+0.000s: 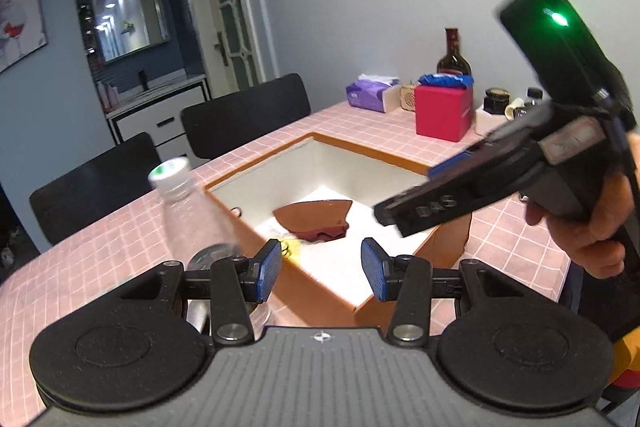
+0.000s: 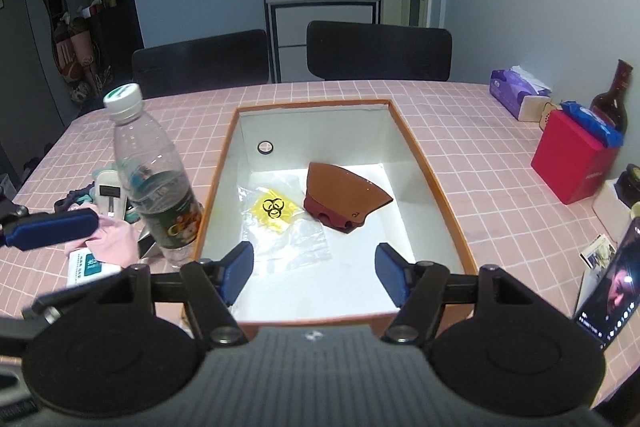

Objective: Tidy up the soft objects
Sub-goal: 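Move both tools back over the pile of soft items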

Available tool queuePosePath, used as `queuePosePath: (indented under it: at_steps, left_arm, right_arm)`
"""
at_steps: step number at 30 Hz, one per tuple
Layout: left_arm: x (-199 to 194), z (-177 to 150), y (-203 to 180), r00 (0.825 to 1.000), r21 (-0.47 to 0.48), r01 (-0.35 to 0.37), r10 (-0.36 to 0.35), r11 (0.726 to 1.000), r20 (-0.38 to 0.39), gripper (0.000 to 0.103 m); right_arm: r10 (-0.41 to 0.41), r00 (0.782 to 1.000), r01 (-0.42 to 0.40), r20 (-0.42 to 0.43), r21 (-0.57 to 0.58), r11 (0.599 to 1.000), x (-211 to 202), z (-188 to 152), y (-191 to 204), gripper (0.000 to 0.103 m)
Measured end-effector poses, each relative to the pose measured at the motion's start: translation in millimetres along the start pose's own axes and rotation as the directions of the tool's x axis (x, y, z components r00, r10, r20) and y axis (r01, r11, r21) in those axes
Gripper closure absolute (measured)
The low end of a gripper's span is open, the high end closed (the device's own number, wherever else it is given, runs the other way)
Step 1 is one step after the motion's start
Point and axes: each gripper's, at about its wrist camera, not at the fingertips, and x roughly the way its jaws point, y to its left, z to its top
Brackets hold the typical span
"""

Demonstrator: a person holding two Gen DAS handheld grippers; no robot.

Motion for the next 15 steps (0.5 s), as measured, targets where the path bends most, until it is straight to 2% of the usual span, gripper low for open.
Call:
queuePosePath:
  at_steps: [8,15]
  left_arm:
    - [-33.6,-44.9,21.6,0.997,-0.100,-0.040,0.045,0.994,0.056,0.049]
    - [-44.7,-83.8,45.1,0.991,-0.166,-0.106,0.118,0.980,0.064,0.049]
  right_arm:
    - [0.011,0.997,-0.011,0.080,-0.001,1.000,-18.1,-42.5,27.7,0.033]
    - [0.113,0.991,-0.109,0.078,-0.051,0.993,-15.3,-66.0,63.2,0.032]
